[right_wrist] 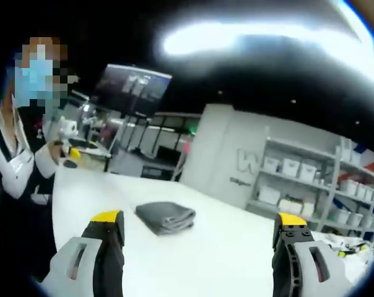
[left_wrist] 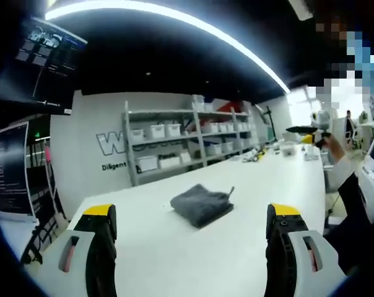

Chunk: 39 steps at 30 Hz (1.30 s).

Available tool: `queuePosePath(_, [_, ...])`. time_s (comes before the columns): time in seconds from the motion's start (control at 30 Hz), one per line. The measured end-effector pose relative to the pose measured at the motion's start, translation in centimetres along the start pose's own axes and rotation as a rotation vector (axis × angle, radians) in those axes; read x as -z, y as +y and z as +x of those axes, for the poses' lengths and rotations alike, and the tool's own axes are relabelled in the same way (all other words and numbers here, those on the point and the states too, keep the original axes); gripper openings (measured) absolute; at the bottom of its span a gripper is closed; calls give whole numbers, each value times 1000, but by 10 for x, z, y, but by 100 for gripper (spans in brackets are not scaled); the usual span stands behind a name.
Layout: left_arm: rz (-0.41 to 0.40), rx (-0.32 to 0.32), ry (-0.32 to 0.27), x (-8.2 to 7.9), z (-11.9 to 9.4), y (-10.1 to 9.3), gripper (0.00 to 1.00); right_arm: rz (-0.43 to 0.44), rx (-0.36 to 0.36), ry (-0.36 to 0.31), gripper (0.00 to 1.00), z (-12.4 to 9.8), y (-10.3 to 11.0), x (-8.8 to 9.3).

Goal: Open the folded towel by lifting each exposed corner and separating the folded layers until the towel lies flat within the target outline without major curled edges

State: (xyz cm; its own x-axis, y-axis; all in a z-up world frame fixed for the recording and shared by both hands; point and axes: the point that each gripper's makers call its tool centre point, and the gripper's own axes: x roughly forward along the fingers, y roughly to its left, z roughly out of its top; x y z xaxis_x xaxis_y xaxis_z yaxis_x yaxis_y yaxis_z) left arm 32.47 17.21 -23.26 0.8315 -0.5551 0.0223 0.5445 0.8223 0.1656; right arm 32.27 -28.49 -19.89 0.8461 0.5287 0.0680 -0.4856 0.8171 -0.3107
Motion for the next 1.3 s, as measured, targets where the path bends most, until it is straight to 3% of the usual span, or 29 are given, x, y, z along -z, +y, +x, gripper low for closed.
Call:
queuePosePath(0.23, [3, -2, 2, 2, 1, 1, 99, 33, -9, -3, 100, 13, 8, 19])
queuePosePath(0.3, [-1, 2, 1, 2, 2, 1, 99, 29, 0, 47, 100, 19, 6, 26])
queuePosePath(0.37, [0, 5, 8, 4, 5, -1, 99, -6, 5, 35, 100, 22, 7, 24])
queuePosePath(0.8, [-18, 1, 15, 13, 15, -2, 100, -10, -58, 91, 100, 49, 24, 40])
queuePosePath(1.07, [-28, 21, 29, 23, 25, -6, 100, -16, -70, 125, 100, 56, 31, 50])
queuePosePath(1.3, [-57, 21, 18, 31, 33, -3, 100, 5, -60, 116, 100, 60, 35, 50])
